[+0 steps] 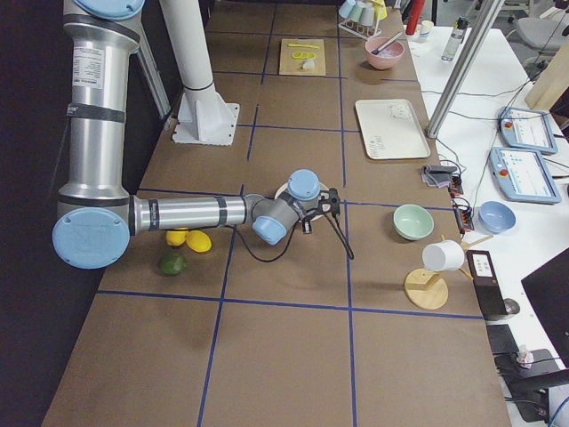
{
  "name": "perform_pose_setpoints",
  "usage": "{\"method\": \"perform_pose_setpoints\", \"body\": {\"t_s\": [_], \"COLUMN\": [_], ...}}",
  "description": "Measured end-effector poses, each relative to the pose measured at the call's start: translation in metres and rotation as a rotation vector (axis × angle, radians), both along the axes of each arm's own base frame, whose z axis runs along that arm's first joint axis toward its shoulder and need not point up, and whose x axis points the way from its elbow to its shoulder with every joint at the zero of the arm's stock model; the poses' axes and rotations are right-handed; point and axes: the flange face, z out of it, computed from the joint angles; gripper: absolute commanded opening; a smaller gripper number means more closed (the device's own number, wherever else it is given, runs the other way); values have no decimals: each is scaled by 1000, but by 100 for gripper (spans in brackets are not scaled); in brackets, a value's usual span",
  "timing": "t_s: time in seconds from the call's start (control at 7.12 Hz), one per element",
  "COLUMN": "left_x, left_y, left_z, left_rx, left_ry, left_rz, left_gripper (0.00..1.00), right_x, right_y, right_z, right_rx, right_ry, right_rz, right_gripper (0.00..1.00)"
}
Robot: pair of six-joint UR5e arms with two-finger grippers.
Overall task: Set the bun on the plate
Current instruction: 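Grip the plate rim and drag it toward the table center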
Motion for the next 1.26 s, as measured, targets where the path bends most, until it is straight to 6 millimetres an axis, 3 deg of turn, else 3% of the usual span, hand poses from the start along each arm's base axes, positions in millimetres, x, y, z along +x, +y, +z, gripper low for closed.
{"method": "perform_pose_setpoints", "body": {"t_s": [0.14, 0.56, 0.84, 0.98, 1.12, 1.26], "left_x": [0, 0, 0, 0, 0, 0], "left_y": [0, 1, 1, 1, 1, 1], "left_z": [0, 1, 1, 1, 1, 1], "left_rx": [-1, -4, -5, -6, -6, -6], "left_ry": [1, 3, 3, 4, 4, 4], "left_rz": [0, 0, 0, 0, 0, 0], "left_gripper": [100, 100, 100, 100, 100, 100], "right_x": [-34, -171, -275, -317, -347, -364], "right_y": [-2, 9, 41, 52, 59, 61], "right_z": [-35, -134, -194, -222, -244, -255], "right_rx": [-32, -128, -185, -204, -223, -229], "right_ry": [-31, -48, 17, 45, 57, 62], "right_rz": [18, 87, 138, 160, 181, 197], "right_gripper": [0, 0, 0, 0, 7, 86]}}
